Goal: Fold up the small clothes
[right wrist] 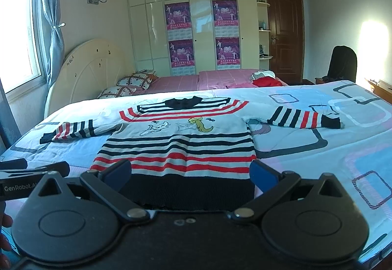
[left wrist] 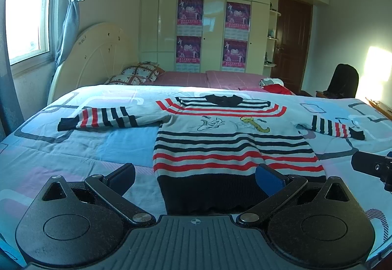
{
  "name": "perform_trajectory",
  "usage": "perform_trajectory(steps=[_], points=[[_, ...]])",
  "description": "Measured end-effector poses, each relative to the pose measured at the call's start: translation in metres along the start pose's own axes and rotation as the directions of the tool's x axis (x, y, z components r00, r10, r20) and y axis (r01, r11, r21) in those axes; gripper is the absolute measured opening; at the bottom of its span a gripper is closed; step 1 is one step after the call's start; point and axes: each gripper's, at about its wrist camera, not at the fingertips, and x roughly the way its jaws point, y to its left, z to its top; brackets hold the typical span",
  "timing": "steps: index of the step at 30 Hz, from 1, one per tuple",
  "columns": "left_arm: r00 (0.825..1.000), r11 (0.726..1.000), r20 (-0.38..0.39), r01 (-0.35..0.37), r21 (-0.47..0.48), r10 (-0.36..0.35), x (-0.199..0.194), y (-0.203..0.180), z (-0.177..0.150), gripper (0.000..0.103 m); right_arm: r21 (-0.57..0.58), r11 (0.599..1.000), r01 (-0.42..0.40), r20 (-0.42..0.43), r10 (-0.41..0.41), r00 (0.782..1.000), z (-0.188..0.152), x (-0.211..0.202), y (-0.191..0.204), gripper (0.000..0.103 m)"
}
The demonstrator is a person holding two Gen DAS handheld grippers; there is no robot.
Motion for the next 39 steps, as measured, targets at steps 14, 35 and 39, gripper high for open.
perform_trajectory(steps=[14,35,39], points=[[1.000,1.000,0.000,-0.005,0.002,0.005,0.0009,-0.0027,-0.0006,0.103,-0.001,1.000,0.000,0.000,0.000,1.000,0.0006,0.0012,0.0018,0.102],[1.000,1.000,-0.004,-0.005,-0.003,0.005,0.0037,-0.0045,-0.0003,0.103,-0.002,1.000,0.000,-0.003,0.000,1.000,0.0007,0.0032,0.0029,0.102],[1.000,1.000,-0.003,-0.007,-0.004,0.007,0.0037,-0.0043,-0.0001,0.103,-0.003,1.000,-0.001,-0.003,0.001,1.000,0.0008,0.0034,0.0035,0.102]])
